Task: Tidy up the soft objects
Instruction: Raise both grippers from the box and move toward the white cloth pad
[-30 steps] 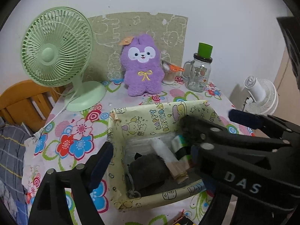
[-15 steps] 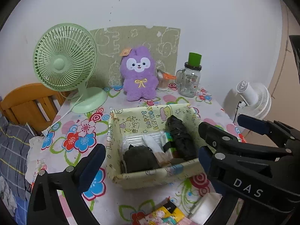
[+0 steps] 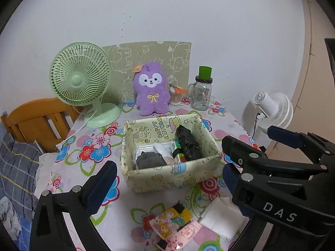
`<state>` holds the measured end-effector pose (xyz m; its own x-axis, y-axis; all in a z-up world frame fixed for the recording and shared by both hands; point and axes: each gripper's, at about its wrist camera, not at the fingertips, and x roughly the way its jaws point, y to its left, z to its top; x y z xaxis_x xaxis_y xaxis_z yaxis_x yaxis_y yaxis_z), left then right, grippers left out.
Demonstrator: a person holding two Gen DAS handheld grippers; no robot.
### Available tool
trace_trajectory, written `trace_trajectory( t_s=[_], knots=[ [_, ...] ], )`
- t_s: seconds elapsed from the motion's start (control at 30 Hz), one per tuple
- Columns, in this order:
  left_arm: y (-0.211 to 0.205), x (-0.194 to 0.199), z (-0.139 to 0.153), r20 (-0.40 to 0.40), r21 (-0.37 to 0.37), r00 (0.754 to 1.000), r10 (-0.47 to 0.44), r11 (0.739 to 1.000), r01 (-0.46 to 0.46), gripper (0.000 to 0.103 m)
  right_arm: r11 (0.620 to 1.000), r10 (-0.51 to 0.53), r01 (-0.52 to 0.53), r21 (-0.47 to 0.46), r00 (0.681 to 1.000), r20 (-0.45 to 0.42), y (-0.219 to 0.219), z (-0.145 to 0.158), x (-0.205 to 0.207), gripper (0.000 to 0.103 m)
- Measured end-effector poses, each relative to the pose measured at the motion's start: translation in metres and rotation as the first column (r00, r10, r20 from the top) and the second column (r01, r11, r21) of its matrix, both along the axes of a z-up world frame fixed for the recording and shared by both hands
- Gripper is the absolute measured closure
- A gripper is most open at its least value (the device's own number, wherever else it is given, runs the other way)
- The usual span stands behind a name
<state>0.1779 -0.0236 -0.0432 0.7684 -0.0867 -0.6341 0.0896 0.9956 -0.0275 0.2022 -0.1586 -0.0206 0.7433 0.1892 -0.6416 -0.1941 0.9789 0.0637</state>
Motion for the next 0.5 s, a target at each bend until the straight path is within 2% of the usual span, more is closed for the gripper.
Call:
trace_trajectory(
  t_s=[0.2, 0.5],
  knots=[
    [0.0, -0.024, 0.004, 0.011, 0.007, 1.0, 0.003, 1.0, -0.003, 0.0, 1.0, 0.016, -0.016, -0.007, 0.999, 0.028, -0.002, 0.005, -0.026, 0.012],
    [0.001, -0.051, -0.003, 0.013, -0.005, 1.0, -0.001, 1.0, 0.001, 0.0, 0.999, 0.041, -0.04, -0.023, 0.998, 0.053, -0.006, 0.001, -0.057, 0.01]
  ],
)
